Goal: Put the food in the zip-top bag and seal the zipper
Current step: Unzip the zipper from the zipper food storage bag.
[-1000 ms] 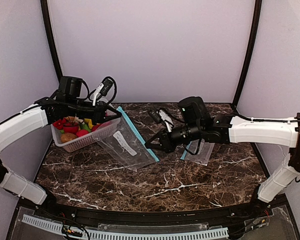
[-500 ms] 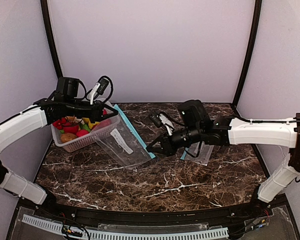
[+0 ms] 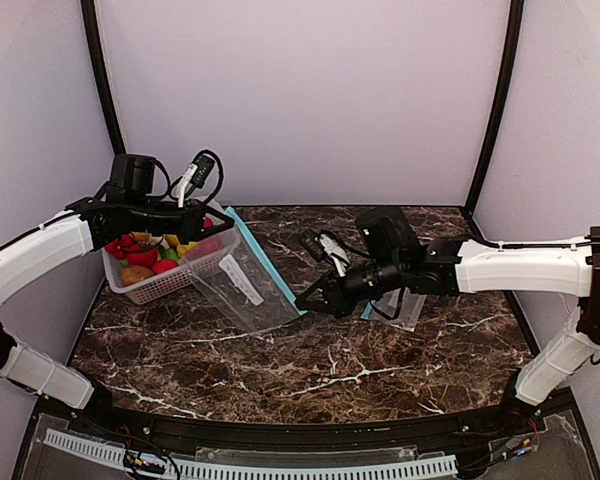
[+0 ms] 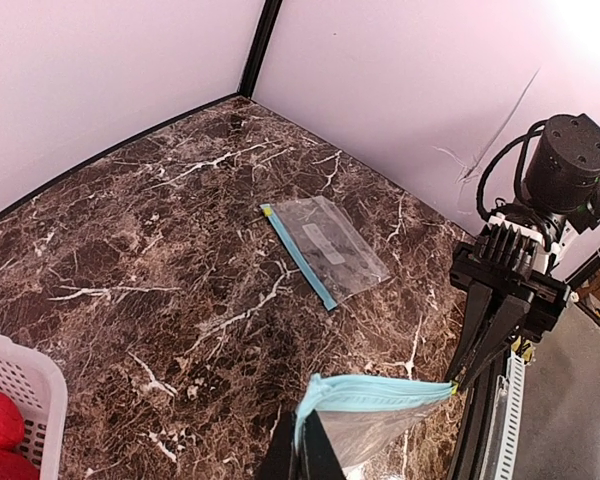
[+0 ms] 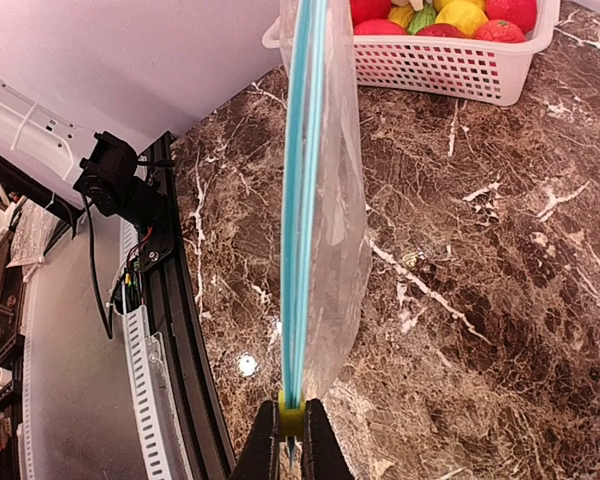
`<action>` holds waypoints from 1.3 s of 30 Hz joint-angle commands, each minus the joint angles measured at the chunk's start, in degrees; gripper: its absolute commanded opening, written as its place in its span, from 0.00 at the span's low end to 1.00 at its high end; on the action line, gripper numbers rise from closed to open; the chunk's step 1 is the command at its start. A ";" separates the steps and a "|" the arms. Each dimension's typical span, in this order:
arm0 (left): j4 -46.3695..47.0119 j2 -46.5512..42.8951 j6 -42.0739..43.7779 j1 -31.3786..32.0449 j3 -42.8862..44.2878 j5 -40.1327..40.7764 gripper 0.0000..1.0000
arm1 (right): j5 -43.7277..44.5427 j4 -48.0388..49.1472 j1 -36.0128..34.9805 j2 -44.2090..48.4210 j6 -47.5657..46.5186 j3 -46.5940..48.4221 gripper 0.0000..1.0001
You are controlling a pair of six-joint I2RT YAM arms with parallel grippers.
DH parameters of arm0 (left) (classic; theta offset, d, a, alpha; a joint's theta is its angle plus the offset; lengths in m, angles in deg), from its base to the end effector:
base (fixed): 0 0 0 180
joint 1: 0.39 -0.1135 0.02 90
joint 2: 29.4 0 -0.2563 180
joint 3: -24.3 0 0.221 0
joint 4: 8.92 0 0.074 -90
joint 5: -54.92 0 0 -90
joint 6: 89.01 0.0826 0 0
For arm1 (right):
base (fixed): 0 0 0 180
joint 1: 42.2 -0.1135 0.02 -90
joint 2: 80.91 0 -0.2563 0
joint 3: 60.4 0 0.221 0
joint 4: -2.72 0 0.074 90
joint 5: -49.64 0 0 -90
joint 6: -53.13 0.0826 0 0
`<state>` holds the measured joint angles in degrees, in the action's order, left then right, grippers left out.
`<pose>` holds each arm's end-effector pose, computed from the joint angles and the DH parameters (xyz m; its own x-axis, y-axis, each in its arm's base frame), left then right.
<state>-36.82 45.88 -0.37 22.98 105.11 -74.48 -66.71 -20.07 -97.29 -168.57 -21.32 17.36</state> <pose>0.2567 -0.1680 0.3302 -0.3693 0.1396 -0.9188 0.8368 0.4800 -0.2634 0.1713 0.3095 0.2516 -0.5521 -0.3713 -0.7465 -0.8310 0.3177 0.4566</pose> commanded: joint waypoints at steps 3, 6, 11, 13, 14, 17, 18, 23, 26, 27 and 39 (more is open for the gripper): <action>2.84 -1.47 -0.93 -1.31 -0.46 0.69 0.01 | -1.43 -2.03 -0.34 1.07 1.05 -2.39 0.00; 3.35 -1.45 -1.32 -1.40 -0.61 0.24 0.01 | -1.51 -1.84 -0.37 1.42 1.32 -2.70 0.00; 3.87 -1.38 -1.52 -1.49 -0.83 -0.60 0.01 | -1.17 -1.18 -0.36 2.67 2.00 -3.84 0.00; 4.30 -1.33 -1.63 -1.49 -0.93 -1.96 0.01 | -0.88 -1.06 -0.32 3.19 2.18 -3.99 0.00; 4.77 -1.22 -1.71 -1.49 -0.99 -3.59 0.01 | -0.82 -1.06 -0.32 3.50 2.30 -3.88 0.01; 6.74 -0.21 -2.76 -1.49 -1.21 -9.60 0.01 | -0.90 -1.10 -0.34 4.53 2.70 -3.35 0.19; 6.98 0.41 -2.96 -1.43 -1.26 -10.90 0.01 | -0.76 -1.14 -0.34 5.05 2.96 -3.33 0.28; 7.40 2.14 -2.61 0.10 -0.67 -19.38 0.01 | 2.43 -2.52 -0.35 8.52 2.72 -2.20 0.58; 6.86 1.92 -0.71 2.00 -0.77 -21.18 0.01 | 5.31 -5.01 -0.21 9.95 1.49 -0.45 0.63; 6.25 1.90 -0.38 2.98 -0.71 -21.63 0.01 | 6.17 -5.76 -0.19 10.19 1.12 0.26 0.64; 1.92 4.63 3.73 7.89 0.53 -23.35 0.01 | 5.23 -7.10 -0.19 7.45 -2.14 5.17 0.43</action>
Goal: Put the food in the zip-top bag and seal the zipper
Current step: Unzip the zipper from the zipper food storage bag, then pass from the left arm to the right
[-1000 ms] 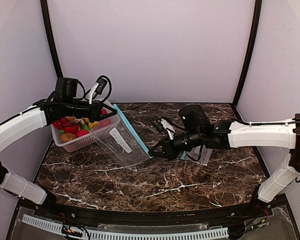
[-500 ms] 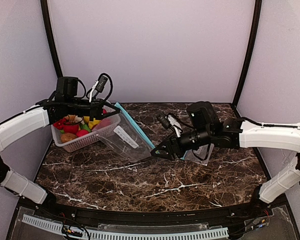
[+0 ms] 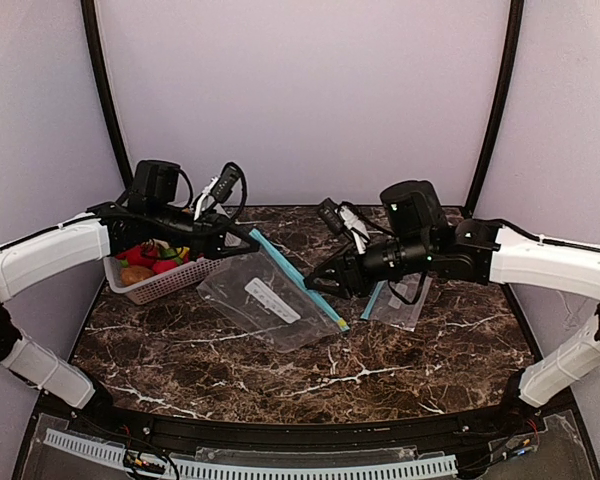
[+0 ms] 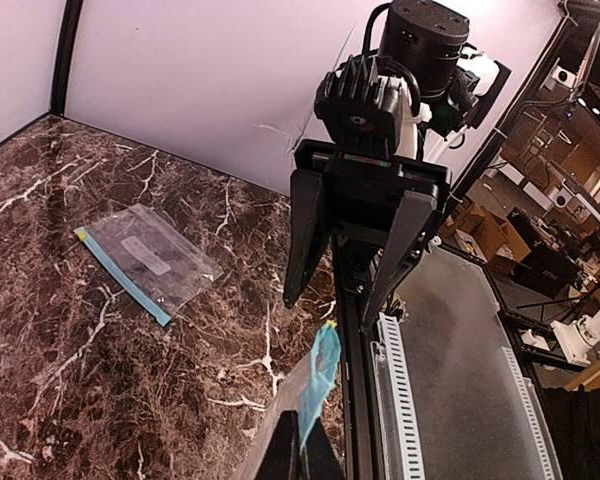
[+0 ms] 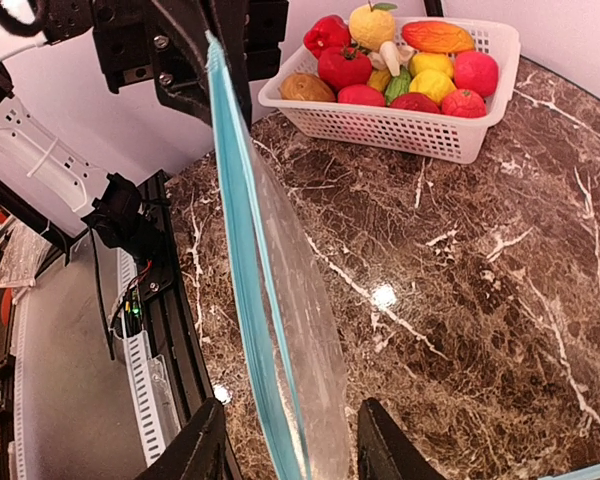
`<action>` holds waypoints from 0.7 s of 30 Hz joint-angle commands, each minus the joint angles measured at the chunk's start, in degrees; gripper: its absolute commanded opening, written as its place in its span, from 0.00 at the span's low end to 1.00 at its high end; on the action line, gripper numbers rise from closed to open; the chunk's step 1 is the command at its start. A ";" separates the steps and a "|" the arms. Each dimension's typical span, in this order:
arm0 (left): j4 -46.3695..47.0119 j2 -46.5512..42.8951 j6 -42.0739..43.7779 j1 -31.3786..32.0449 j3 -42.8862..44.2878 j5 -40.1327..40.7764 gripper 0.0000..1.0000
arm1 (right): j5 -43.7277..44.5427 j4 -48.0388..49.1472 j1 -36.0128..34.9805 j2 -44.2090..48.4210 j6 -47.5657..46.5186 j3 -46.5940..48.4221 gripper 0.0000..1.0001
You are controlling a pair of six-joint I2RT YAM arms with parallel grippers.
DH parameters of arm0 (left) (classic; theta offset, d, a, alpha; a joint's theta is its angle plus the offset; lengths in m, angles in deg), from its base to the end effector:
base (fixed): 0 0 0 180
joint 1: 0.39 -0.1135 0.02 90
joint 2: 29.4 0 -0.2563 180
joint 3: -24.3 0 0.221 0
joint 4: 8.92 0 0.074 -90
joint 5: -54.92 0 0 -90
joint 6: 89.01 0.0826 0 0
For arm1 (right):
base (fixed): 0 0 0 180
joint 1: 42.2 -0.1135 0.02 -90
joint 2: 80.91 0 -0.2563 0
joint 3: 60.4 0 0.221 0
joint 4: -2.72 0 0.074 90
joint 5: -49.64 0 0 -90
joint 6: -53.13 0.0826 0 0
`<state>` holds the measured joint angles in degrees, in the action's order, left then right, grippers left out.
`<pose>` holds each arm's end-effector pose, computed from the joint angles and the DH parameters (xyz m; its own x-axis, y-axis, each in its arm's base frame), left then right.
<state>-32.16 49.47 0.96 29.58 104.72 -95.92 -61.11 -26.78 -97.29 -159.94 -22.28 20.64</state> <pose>0.2218 -0.2112 0.3287 -0.3207 0.1846 -0.9290 0.9462 0.0168 -0.3232 0.1627 0.2843 0.3031 -0.4941 -0.2964 -0.8173 -0.8497 0.3638 0.3817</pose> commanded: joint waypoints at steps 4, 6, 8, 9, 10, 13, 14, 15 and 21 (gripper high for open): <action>-3.48 1.42 3.06 2.10 1.14 -1.63 0.01 | -0.98 -0.09 -0.19 -1.20 -1.36 2.13 0.37; -3.59 1.51 3.10 2.20 1.16 -1.69 0.01 | -1.20 0.15 -0.19 -1.45 -1.40 2.05 0.34; -3.59 1.59 3.11 2.31 1.17 -1.73 0.01 | -1.22 0.35 -0.19 -1.86 -1.41 2.05 0.33; -3.63 1.66 3.11 2.35 1.21 -1.76 0.01 | -1.34 0.37 -0.18 -2.16 -1.48 2.18 0.31; -3.65 1.75 3.15 2.36 1.19 -1.79 0.01 | -1.53 0.38 -0.19 -2.38 -1.49 2.28 0.31; -3.61 2.01 3.14 2.57 1.17 -2.10 0.01 | -1.98 0.55 -0.19 -3.00 -1.48 2.56 0.29; -3.60 2.04 3.01 2.64 1.21 -2.14 0.01 | -2.19 0.55 -0.19 -3.24 -1.57 2.64 0.28; -3.68 2.06 3.01 2.70 1.20 -2.13 0.01 | -2.44 0.55 -0.19 -3.35 -1.58 2.70 0.28; -3.89 2.16 3.20 2.76 1.25 -2.12 0.01 | -3.29 0.66 -0.18 -4.24 -1.71 2.95 0.23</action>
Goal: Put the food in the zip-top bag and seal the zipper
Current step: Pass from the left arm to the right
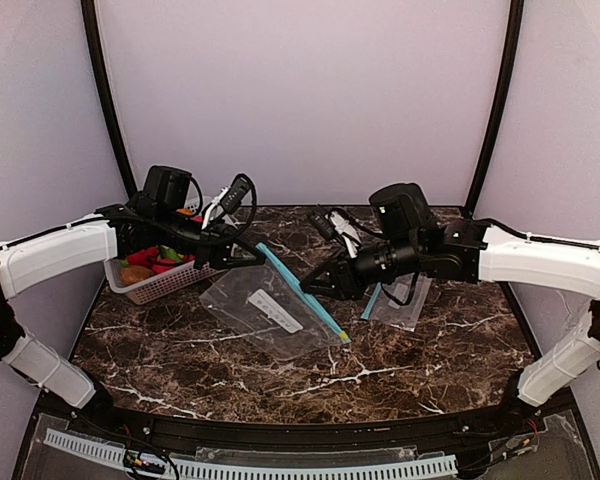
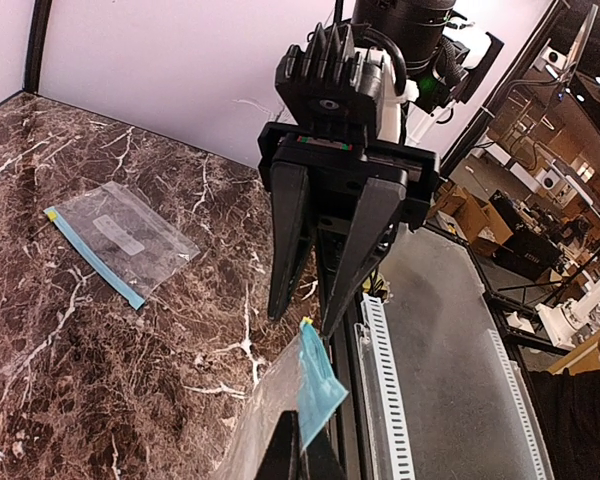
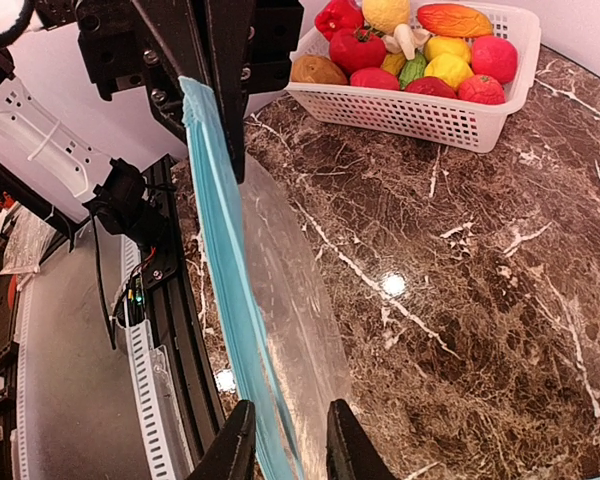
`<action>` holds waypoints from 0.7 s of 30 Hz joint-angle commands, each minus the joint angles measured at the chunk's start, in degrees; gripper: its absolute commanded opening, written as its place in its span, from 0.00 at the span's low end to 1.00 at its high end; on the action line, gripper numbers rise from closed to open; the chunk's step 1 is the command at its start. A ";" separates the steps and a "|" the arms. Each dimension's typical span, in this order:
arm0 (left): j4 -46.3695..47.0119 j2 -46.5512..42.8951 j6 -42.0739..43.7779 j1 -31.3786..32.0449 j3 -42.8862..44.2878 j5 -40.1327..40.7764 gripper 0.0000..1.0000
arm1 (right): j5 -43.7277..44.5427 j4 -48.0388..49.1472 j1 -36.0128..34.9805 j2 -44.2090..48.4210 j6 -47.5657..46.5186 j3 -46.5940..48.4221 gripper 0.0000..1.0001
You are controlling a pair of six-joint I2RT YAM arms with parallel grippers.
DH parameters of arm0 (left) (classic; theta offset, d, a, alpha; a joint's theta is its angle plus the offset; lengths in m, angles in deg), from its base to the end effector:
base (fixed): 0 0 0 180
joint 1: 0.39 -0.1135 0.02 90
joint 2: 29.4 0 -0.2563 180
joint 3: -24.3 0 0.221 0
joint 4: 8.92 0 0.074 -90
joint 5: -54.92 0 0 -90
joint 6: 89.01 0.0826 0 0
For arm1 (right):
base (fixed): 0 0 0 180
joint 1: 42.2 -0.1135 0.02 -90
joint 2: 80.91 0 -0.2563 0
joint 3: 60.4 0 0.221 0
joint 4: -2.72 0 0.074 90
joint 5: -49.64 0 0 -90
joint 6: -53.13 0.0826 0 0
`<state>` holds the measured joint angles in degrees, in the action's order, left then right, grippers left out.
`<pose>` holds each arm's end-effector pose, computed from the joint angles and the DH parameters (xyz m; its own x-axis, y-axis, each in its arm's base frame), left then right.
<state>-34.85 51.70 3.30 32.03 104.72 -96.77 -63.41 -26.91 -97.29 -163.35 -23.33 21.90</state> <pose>0.2164 -0.2236 0.3134 -0.3408 0.2391 -0.9092 0.9332 -0.0313 -0.3580 0.1666 0.2953 0.2926 -0.4985 -0.3378 -0.7984 -0.8562 0.3363 0.3922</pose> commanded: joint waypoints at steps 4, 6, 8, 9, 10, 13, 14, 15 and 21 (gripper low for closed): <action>-1.29 -0.07 0.91 0.36 1.28 -1.33 0.01 | -1.12 0.77 -0.15 -1.34 -0.71 1.87 0.21; -1.31 -0.07 0.86 0.36 1.33 -1.25 0.01 | -1.33 0.77 -0.17 -1.64 -0.71 2.14 0.20; -1.39 0.02 0.86 0.36 1.34 -1.24 0.01 | -1.74 0.77 -0.19 -2.04 -0.79 2.25 0.19; -1.40 0.02 0.86 0.36 1.41 -1.24 0.01 | -2.00 0.78 -0.19 -2.18 -0.75 2.39 0.18; -1.46 0.02 0.86 0.36 1.42 -1.24 0.01 | -2.07 0.77 -0.19 -2.35 -0.79 2.44 0.18; -1.44 0.03 0.87 0.36 1.43 -1.22 0.01 | -2.18 0.82 -0.19 -2.63 -0.88 2.55 0.16; -1.48 0.07 0.86 0.36 1.43 -1.23 0.01 | -2.34 0.78 -0.19 -2.71 -0.84 2.56 0.15; -1.51 0.09 0.90 0.34 1.43 -1.24 0.01 | -2.54 0.77 -0.19 -2.84 -0.85 2.61 0.14; -1.51 0.11 0.75 0.36 1.49 -1.22 0.01 | -3.58 0.79 -0.19 -3.47 -0.71 2.68 0.08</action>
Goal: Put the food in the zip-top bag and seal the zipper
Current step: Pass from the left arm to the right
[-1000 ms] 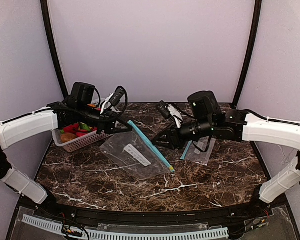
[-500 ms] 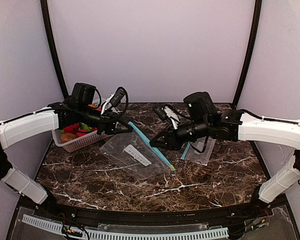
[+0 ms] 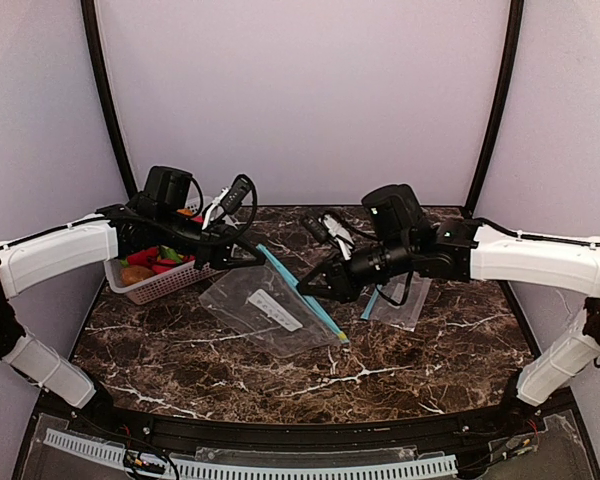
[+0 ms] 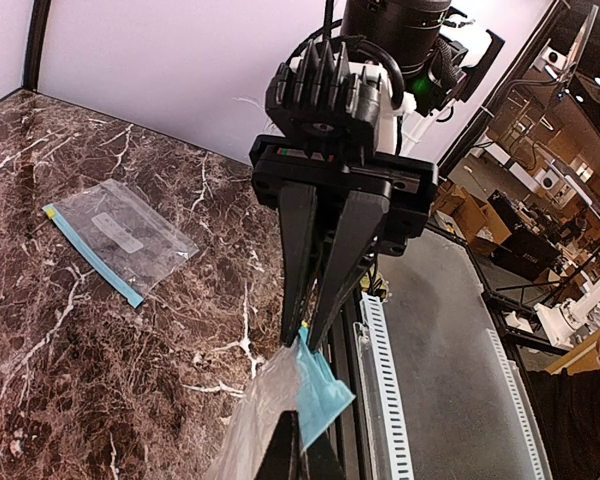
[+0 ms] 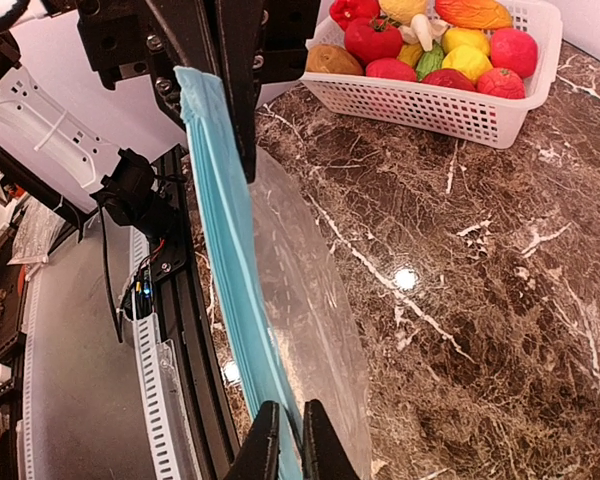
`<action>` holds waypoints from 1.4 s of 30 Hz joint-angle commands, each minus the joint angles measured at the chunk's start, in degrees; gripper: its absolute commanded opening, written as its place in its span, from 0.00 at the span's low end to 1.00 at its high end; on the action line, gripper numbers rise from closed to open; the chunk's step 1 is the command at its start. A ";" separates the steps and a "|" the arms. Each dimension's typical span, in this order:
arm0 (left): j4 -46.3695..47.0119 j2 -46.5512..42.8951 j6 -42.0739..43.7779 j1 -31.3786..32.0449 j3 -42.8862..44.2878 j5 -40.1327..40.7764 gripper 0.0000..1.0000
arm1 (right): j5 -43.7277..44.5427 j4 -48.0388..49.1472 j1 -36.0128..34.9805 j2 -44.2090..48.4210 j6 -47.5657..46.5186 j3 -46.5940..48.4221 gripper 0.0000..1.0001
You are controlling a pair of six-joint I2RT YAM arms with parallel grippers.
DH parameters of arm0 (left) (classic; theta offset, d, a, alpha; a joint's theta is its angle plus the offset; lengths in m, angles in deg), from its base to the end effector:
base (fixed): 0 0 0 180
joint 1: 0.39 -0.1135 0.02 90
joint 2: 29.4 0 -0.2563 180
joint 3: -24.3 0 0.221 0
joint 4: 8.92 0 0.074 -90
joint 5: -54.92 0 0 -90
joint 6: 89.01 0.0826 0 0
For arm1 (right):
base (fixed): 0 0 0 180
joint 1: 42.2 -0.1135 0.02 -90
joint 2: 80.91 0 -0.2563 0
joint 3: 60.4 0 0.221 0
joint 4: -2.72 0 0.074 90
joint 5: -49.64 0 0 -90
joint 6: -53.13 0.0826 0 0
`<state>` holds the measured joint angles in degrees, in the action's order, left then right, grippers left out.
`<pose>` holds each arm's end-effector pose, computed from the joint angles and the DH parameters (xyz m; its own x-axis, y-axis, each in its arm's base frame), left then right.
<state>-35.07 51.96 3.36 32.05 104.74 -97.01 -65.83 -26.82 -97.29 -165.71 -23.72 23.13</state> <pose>0.2166 -0.2240 0.3120 -0.3459 0.2429 -0.9063 0.9306 -0.0344 -0.3644 0.1685 0.3035 0.2877 -0.5020 -0.3604 -0.7862 -0.8601 0.3037 0.4099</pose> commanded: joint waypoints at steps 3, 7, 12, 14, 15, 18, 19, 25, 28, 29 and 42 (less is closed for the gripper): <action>-1.27 -0.20 0.73 0.34 1.43 -0.98 0.01 | -1.32 0.69 -0.19 -1.22 -0.30 1.34 0.06; -1.29 -0.17 0.72 0.33 1.41 -0.91 0.01 | -1.25 0.77 -0.15 -1.25 -0.23 1.16 0.01; -1.24 0.07 0.61 0.34 1.41 -0.76 0.01 | -0.99 1.80 -0.19 -0.65 0.13 0.52 0.00; -1.15 0.33 0.31 0.34 1.46 -0.43 0.01 | 0.44 2.26 -0.17 -0.34 0.38 0.06 0.00; -1.06 0.35 0.20 0.34 1.53 0.09 0.04 | 1.55 2.28 -0.19 -0.29 0.59 -0.14 0.00; -1.50 0.10 0.47 0.34 1.73 2.67 0.29 | 5.58 1.42 0.09 -0.13 1.40 -0.35 0.00; -1.85 -0.40 0.63 0.34 1.75 5.41 0.41 | 6.66 1.01 0.33 -0.15 1.77 -0.40 0.00; 0.27 -4.68 0.36 0.34 -0.64 23.06 0.74 | 12.06 -2.87 3.16 1.31 2.60 -0.87 0.00; 1.51 -5.91 -1.58 0.34 -1.23 29.77 0.79 | 13.98 -5.57 5.47 2.93 2.36 -0.71 0.00; 1.51 -6.29 -3.76 0.34 -1.18 30.73 0.79 | 14.97 -6.55 6.04 3.63 2.14 -0.71 0.00; 28.17 -8.05 -32.41 4.80 -15.23 32.79 0.79 | 19.83 -6.38 4.16 3.58 6.03 -2.50 0.00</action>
<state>-20.36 43.57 -16.92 35.05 94.60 -66.30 -45.22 -37.27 -91.41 -160.92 -21.12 22.67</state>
